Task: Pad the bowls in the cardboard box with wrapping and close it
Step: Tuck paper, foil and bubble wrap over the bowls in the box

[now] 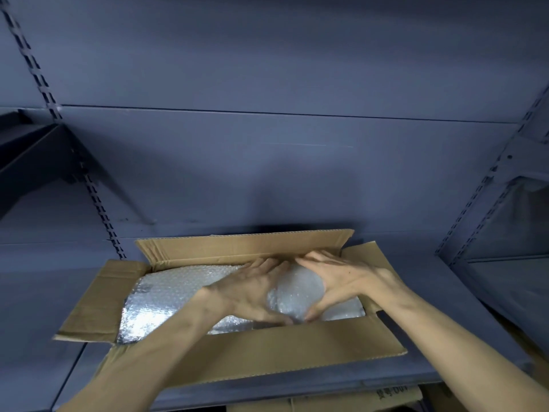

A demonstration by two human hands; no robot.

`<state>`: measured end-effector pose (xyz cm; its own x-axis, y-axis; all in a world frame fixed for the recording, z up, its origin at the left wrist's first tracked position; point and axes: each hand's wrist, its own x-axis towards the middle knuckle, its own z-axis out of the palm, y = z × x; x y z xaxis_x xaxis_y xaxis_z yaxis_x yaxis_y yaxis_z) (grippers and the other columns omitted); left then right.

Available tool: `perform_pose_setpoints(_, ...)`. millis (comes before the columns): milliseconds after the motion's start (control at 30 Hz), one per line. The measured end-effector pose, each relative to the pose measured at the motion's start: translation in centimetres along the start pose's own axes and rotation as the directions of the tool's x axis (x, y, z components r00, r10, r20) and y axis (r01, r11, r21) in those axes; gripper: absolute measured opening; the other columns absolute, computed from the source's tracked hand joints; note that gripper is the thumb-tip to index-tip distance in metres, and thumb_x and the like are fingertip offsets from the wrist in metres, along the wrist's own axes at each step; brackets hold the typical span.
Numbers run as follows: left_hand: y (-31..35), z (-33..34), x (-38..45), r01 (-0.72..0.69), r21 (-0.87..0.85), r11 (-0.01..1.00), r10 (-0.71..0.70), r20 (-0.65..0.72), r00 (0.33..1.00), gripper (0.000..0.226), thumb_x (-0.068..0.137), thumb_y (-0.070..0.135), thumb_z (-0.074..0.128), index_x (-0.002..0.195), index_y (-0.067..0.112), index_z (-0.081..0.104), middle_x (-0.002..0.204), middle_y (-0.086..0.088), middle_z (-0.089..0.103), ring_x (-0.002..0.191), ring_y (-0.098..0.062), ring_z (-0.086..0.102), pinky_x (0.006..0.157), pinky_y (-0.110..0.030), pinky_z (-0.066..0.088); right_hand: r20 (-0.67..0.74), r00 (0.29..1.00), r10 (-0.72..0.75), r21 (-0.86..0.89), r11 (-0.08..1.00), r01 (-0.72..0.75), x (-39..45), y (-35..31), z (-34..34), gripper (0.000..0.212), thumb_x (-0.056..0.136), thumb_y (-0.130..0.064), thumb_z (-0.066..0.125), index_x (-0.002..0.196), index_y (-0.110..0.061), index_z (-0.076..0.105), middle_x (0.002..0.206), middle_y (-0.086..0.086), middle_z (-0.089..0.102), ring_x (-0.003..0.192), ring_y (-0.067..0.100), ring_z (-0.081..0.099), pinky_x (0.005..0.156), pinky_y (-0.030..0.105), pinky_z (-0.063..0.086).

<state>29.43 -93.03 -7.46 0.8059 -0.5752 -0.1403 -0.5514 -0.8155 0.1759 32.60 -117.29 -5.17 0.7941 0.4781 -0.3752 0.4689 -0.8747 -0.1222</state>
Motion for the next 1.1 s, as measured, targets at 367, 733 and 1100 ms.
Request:
perform_pose_setpoints(367,-7.8,-1.7,-8.9,0.132,0.005,0.991,-0.132,0.082,0.988,0.112,0.063,0.097,0.051,0.152,0.059,-0.006,0.164,0.020,0.004,0.151,-0.009,0.006,0.121,-0.036,0.012,0.161,0.986,0.049,0.038,0.998,-0.056,0.5,0.1,0.7,0.141,0.058,-0.069,0.079,0.162,-0.033,-0.009,0.168,-0.015,-0.001,0.156,0.014,0.003,0.125,0.045,0.023)
perform_pose_setpoints(733,-9.3,2.3,-9.8,0.061,0.179,0.982,-0.061,-0.008,0.998,0.081,0.084,0.092,0.018,0.148,0.060,-0.022,0.167,0.006,-0.023,0.156,-0.022,-0.012,0.124,-0.057,0.004,-0.046,0.976,-0.211,0.104,0.971,0.215,4.1,-8.0,2.4,0.115,0.073,-0.097,0.043,0.158,-0.045,-0.015,0.170,-0.013,-0.012,0.157,0.010,-0.007,0.126,0.049,0.014)
perform_pose_setpoints(1100,-9.6,2.4,-10.6,0.147,0.130,0.980,-0.129,-0.137,0.982,0.071,0.089,0.087,0.012,0.149,0.059,-0.015,0.164,0.003,0.014,0.144,-0.018,0.019,0.120,-0.057,0.016,-0.143,0.957,-0.251,0.033,0.966,0.258,5.8,-11.1,4.0,0.093,0.089,-0.088,0.018,0.159,-0.038,-0.015,0.170,-0.010,-0.011,0.157,0.021,-0.005,0.126,0.049,0.004)
